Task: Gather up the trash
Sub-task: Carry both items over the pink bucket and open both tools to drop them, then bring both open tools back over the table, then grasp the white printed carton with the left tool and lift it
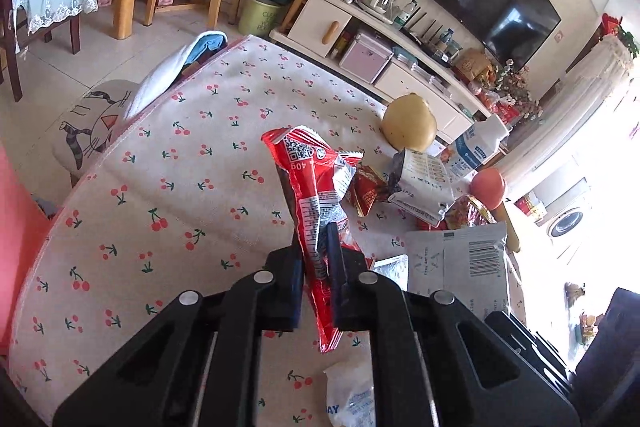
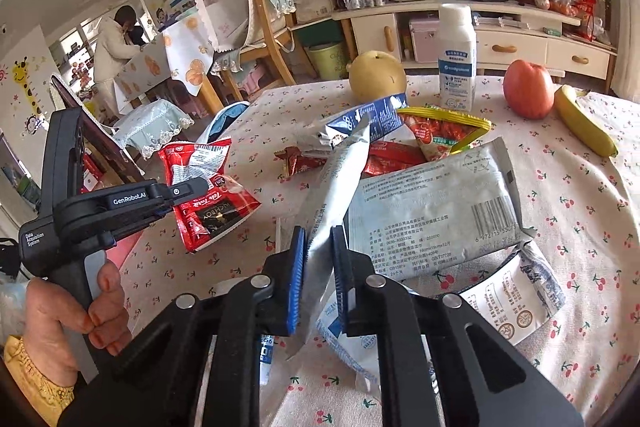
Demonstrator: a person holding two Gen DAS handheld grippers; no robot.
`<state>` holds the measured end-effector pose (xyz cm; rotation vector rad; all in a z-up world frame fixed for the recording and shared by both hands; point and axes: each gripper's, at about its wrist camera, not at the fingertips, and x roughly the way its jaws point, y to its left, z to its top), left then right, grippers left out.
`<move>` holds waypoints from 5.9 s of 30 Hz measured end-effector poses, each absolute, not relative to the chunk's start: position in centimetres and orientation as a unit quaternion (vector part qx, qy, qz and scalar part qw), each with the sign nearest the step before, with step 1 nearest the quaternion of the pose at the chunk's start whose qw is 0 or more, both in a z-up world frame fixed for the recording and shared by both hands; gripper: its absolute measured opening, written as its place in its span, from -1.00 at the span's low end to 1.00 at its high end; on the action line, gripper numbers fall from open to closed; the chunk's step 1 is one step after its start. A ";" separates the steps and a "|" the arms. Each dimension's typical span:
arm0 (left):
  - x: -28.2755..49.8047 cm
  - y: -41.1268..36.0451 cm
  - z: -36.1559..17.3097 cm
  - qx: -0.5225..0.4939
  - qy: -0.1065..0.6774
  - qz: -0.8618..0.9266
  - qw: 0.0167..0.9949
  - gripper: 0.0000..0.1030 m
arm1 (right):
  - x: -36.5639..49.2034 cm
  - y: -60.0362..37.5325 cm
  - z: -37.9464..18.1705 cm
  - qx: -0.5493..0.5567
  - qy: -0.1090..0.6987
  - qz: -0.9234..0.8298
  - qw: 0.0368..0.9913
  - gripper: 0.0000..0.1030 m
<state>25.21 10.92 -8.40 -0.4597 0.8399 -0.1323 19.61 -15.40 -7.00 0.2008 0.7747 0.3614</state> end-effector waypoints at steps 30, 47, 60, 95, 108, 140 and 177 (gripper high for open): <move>12.3 36.7 -4.2 -0.321 0.310 0.279 0.850 -0.77 | 18.5 13.1 4.0 0.142 0.343 0.407 0.834 -0.79; 12.9 35.3 -3.5 -0.240 0.279 0.325 0.871 0.21 | 16.8 13.3 -0.4 0.065 0.359 0.347 0.864 0.35; 14.9 25.9 -1.3 -0.182 0.173 0.194 0.948 0.65 | 14.6 3.5 0.5 -0.020 0.241 0.253 0.937 0.81; 20.3 8.6 -3.5 -0.017 0.305 0.058 0.950 0.83 | 15.9 -18.0 -3.5 0.026 0.282 0.083 0.955 0.91; 25.5 0.2 -3.8 -0.040 0.357 -0.142 0.922 0.82 | 18.5 -29.4 -3.4 0.155 0.302 0.027 0.940 0.91; 31.1 -3.9 -8.3 -0.017 0.459 -0.139 0.877 0.22 | 19.2 -26.1 -6.3 0.151 0.407 0.232 0.871 0.48; 22.5 4.3 -11.7 -0.109 0.472 -0.109 0.868 0.31 | 17.2 -14.6 -9.5 -0.163 0.372 0.258 0.877 0.42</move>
